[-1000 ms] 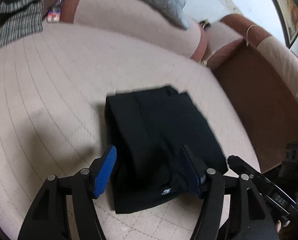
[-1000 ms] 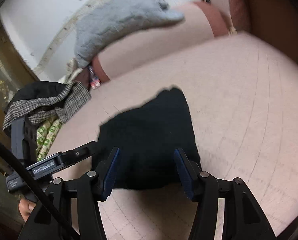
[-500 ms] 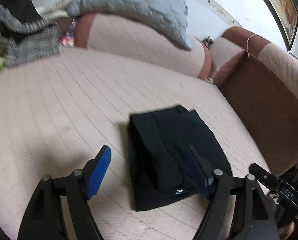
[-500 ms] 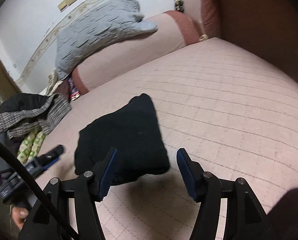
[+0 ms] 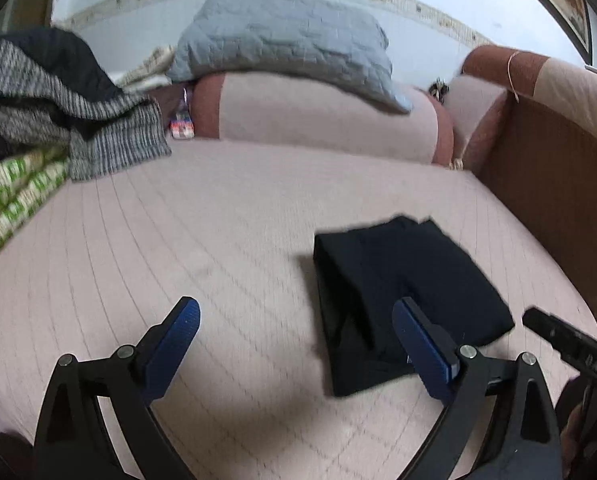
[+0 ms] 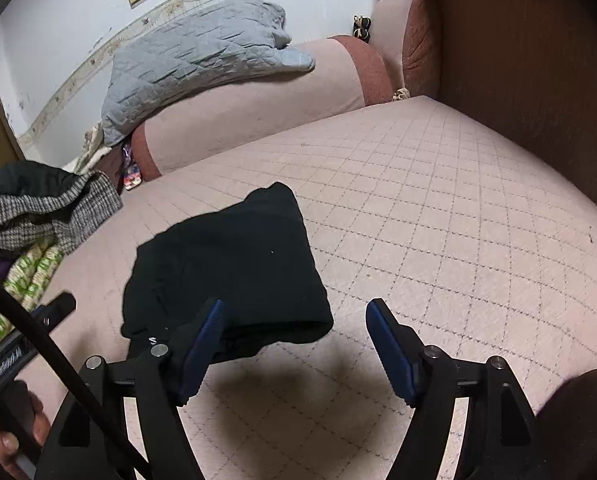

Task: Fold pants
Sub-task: 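Open both grippers and pull them back from the folded pants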

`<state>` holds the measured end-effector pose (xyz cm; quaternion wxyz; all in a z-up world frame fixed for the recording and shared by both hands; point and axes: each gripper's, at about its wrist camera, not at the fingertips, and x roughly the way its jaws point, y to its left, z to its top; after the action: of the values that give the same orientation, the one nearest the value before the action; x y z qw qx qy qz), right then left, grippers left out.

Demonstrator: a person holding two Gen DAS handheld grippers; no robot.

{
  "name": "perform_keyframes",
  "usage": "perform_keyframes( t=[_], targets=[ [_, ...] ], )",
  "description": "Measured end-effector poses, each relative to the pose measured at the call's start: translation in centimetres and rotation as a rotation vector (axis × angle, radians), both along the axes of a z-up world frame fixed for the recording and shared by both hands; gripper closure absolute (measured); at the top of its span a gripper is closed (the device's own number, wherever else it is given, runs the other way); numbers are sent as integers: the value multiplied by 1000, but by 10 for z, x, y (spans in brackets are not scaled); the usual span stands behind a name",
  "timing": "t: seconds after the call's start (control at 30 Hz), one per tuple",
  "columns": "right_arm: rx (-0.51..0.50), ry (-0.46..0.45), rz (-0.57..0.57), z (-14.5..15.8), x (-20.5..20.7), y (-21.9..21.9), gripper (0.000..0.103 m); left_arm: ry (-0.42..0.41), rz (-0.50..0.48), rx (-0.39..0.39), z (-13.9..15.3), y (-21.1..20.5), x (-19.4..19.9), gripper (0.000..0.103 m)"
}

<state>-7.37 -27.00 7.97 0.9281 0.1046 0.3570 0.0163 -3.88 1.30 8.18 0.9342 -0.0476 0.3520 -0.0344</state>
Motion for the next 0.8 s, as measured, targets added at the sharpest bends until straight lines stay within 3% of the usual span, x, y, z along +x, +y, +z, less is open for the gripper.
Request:
perform_keyframes(
  t=[0.13,0.43,0.8],
  targets=[
    [-8,22,3,-5,3,0,25,67,-10,-31,-13,-1,4,6],
    [-42,11,5,-7,-3,5,24,78,15,11,-14,-9,-2,6],
    [-145,59,137,-27,-11,50,24,127,12,29,-18,-11,-9,6]
  ],
)
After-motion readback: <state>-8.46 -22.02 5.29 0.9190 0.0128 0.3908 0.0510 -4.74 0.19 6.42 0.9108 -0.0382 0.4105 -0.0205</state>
